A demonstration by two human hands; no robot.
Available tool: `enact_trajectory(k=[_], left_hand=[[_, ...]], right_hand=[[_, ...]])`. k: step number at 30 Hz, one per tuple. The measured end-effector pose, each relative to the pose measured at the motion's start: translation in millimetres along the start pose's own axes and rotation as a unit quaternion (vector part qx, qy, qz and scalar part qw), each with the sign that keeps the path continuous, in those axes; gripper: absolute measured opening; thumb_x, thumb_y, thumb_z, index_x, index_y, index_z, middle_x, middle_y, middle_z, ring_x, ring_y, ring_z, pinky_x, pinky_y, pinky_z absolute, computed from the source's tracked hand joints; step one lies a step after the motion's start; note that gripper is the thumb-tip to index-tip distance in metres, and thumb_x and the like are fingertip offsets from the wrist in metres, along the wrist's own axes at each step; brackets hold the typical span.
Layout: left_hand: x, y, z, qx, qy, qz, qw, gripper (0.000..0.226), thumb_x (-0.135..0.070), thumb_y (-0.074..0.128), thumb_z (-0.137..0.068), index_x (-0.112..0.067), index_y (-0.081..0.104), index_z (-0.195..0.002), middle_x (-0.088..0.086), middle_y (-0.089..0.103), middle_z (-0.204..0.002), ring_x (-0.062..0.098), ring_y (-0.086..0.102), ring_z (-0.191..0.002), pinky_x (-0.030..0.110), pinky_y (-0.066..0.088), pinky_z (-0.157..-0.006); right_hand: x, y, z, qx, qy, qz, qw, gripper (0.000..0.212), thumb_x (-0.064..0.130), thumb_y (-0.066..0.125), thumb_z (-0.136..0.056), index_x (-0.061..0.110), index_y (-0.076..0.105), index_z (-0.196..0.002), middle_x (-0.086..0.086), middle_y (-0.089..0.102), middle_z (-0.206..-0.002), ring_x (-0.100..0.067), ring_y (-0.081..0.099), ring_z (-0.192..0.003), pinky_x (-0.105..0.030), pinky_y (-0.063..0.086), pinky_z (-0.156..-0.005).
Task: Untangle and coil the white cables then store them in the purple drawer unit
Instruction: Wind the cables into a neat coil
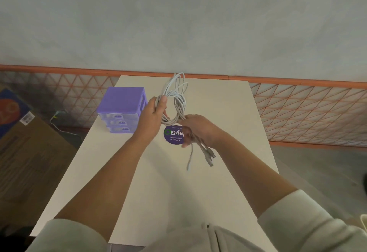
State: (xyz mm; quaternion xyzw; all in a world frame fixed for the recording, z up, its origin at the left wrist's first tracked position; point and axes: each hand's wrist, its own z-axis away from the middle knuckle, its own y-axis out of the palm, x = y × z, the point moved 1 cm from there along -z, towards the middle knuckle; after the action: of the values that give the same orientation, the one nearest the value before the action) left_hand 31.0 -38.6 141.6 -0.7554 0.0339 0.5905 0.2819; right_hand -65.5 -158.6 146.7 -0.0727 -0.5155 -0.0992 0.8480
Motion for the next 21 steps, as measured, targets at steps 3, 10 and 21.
enact_trajectory(k=[3,10,21], left_hand=[[0.4,-3.0,-3.1,0.043,-0.026,0.007,0.999,0.031,-0.046,0.048,-0.097,-0.017,0.061,-0.095,-0.012,0.063,-0.083,-0.010,0.059,-0.074,0.001,0.039,-0.064],[6.9,-3.8,-11.3,0.112,-0.061,0.004,0.992,0.021,-0.037,0.061,-0.093,-0.019,0.062,-0.084,-0.008,0.067,-0.070,0.013,0.062,-0.078,0.033,0.045,-0.083],[6.5,6.9,-5.5,-0.181,-0.094,0.018,0.979,0.062,-0.062,0.052,-0.089,-0.006,0.043,-0.065,0.004,0.041,-0.057,0.012,0.041,-0.049,0.022,0.037,-0.054]], right_hand=[[0.1,-5.7,1.6,-0.039,0.029,0.055,0.997,0.027,0.035,0.052,-0.096,0.014,0.055,-0.081,0.005,0.032,-0.047,-0.012,0.028,-0.037,-0.021,0.029,-0.042],[-3.8,-9.3,-1.5,-0.091,-0.022,0.203,0.975,0.034,0.037,0.046,-0.101,0.010,0.056,-0.083,-0.002,0.050,-0.061,-0.015,0.047,-0.045,-0.022,0.043,-0.045],[7.6,10.1,7.8,-0.081,-0.085,0.170,0.978,0.037,0.043,0.040,-0.102,0.016,0.061,-0.086,0.011,0.045,-0.059,-0.008,0.039,-0.052,-0.015,0.029,-0.041]])
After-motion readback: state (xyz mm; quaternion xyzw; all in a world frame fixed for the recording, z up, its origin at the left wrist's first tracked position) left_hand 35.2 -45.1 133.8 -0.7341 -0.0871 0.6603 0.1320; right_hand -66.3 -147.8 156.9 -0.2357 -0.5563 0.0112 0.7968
